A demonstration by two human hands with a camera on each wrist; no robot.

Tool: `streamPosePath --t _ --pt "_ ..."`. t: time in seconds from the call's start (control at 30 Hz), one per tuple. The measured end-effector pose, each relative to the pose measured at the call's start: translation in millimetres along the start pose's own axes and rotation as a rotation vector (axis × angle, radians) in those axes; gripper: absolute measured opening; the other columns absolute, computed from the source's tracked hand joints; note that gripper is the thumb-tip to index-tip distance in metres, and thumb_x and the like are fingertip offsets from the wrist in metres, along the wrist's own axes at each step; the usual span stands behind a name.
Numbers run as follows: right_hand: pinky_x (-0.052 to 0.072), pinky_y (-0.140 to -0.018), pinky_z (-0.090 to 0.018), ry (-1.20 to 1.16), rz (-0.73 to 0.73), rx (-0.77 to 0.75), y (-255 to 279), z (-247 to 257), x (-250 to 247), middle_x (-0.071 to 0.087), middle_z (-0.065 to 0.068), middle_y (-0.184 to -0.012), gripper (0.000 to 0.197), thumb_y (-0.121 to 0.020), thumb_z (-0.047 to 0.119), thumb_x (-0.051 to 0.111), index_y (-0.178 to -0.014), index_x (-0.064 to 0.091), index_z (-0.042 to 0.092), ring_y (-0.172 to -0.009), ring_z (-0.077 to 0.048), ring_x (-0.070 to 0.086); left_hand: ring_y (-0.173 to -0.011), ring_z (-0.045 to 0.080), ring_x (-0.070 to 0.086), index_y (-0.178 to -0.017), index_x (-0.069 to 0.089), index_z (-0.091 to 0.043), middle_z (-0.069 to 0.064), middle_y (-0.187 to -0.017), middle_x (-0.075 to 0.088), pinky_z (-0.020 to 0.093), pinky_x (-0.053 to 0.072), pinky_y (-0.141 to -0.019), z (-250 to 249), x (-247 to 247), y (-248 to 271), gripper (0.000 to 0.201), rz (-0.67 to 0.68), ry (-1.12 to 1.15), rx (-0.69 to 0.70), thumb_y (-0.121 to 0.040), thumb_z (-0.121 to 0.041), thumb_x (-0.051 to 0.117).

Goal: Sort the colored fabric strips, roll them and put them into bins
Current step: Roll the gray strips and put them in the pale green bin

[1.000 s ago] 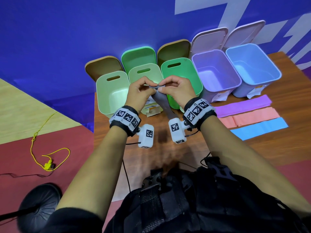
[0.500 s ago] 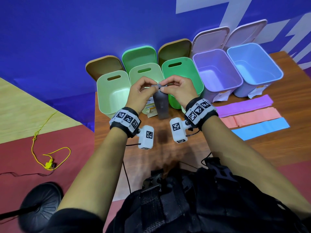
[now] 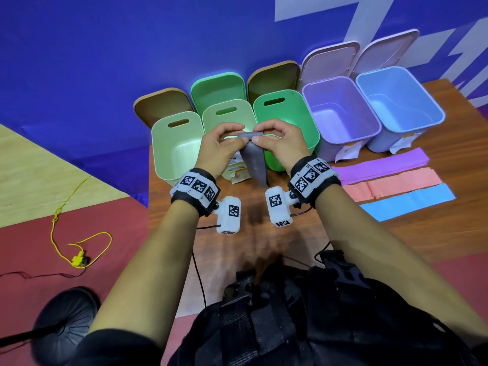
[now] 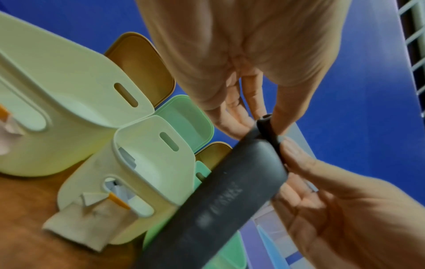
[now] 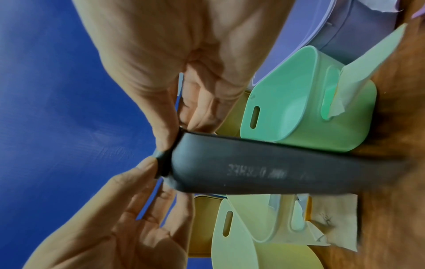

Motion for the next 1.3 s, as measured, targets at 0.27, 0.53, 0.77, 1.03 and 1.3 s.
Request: streamPosePath --t 0.27,0.53,0.77,1.03,1.3 --pt "0.058 -0.089 -0.034 -0.030 0.012 0.049 3 -5 1 0.076 -0.003 -0.090 0.027 -0.076 -0.006 0.074 -0.087 0.072 0.019 -0.086 -0.017 0.073 -0.078 0.012 0.065 -0.088 0.072 -0.011 0.004 -0.085 0.071 0.023 0.051 -0.073 2 3 0 0.009 0.026 -0.016 0.020 -0.085 -0.003 0.073" --pt "0.055 -0.078 -0.026 -0.179 0.060 0.132 5 -8 5 0.072 -0.011 -0.097 0.017 -0.089 0.004 0.068 -0.098 0.071 0.017 -0.088 -0.016 0.069 -0.082 0.011 0.069 -0.100 0.070 0.002 0.010 -0.090 0.072 0.022 0.054 -0.077 -4 5 1 0.019 0.009 0.044 -0.005 -0.082 0.005 0.073" --pt "0.058 -0.085 -0.030 -0.078 -0.011 0.033 4 1 -2 0.074 -0.011 -0.098 0.020 -0.081 0.000 0.074 -0.094 0.074 0.015 -0.089 -0.015 0.071 -0.087 0.014 0.067 -0.100 0.070 -0.010 0.009 -0.092 0.071 0.031 0.056 -0.084 7 7 2 0.011 0.048 0.021 -0.044 -0.089 -0.009 0.070" --pt "0.054 -0.098 -0.045 -0.177 0.012 0.072 5 -1 0 0.074 -0.014 -0.105 0.018 -0.085 0.008 0.072 -0.099 0.074 0.018 -0.099 -0.025 0.070 -0.087 0.021 0.068 -0.107 0.070 -0.004 0.018 -0.097 0.072 0.036 0.057 -0.087 6 7 1 0.019 0.043 0.055 -0.032 -0.088 -0.003 0.069" --pt "0.057 -0.083 -0.032 -0.150 0.037 0.071 6 0 1 0.074 -0.016 -0.100 0.019 -0.087 -0.001 0.068 -0.100 0.073 0.013 -0.087 -0.019 0.071 -0.080 0.008 0.066 -0.107 0.071 -0.005 0.009 -0.096 0.072 0.019 0.050 -0.073 5 5 4 0.020 0.028 0.023 -0.020 -0.087 -0.003 0.070"
Point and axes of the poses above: each hand's wrist, its own y-axis away from the middle knuckle, its own x-axis out of the palm, z = x × y, the point moved 7 cm from there along -y, towards the middle knuckle
